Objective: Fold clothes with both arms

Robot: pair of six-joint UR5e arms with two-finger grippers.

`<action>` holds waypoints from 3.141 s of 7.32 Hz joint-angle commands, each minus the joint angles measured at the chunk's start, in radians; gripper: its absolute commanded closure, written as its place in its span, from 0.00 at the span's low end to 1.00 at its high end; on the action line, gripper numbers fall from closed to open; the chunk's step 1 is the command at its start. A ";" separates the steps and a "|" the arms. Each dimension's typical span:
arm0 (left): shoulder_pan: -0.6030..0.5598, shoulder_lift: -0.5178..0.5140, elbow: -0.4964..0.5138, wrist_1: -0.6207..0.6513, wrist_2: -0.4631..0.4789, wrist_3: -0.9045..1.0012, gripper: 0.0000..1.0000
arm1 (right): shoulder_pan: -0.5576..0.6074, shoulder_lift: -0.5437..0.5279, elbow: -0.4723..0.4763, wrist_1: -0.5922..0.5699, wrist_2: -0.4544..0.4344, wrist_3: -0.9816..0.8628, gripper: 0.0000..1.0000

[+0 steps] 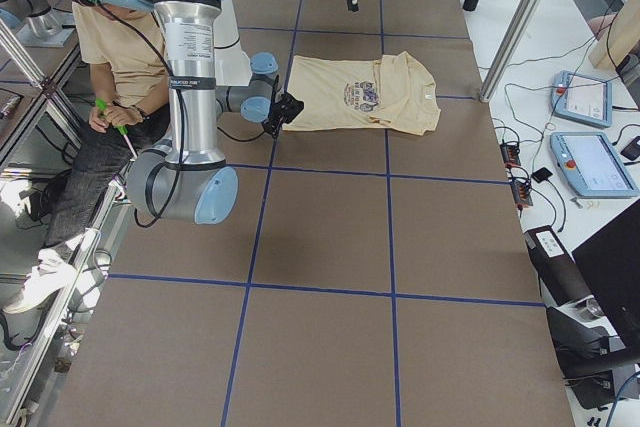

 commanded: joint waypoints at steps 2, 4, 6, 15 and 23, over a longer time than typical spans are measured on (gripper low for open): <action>0.002 -0.001 0.001 0.000 -0.002 0.001 0.21 | -0.002 0.002 -0.004 0.001 0.001 0.005 0.17; 0.000 0.001 0.001 0.000 -0.002 0.001 0.21 | -0.012 0.013 -0.006 0.001 0.002 0.017 0.18; 0.002 -0.001 0.001 0.000 0.000 0.002 0.21 | -0.018 0.015 -0.006 0.001 0.001 0.025 0.49; 0.055 0.160 -0.009 0.015 0.049 -0.021 0.21 | 0.033 -0.002 0.061 -0.001 0.015 0.043 1.00; 0.474 0.248 0.044 0.021 0.224 -0.341 0.40 | 0.031 -0.007 0.069 -0.002 0.019 0.056 1.00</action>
